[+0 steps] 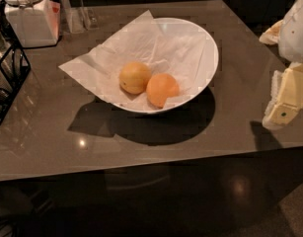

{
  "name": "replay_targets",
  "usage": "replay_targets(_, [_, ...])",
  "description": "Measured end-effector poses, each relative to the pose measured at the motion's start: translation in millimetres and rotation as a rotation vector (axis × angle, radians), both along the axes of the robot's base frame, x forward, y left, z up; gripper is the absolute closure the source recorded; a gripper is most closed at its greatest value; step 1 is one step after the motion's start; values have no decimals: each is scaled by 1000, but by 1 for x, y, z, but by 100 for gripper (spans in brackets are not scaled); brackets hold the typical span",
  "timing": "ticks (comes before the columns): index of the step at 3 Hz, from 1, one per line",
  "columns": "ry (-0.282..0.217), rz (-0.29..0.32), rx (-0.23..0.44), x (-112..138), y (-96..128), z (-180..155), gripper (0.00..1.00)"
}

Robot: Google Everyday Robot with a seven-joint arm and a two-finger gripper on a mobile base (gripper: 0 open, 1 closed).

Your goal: Pick orange from white bowl

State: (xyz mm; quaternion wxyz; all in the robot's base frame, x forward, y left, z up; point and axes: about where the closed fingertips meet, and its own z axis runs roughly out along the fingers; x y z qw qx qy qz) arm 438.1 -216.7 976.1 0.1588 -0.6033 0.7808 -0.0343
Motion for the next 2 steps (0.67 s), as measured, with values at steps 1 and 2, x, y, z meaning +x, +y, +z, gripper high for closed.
replay_targets(1, [0, 0, 0, 0, 0, 0, 0])
replay_targets(2, [-42, 70, 95, 15, 27, 5, 0])
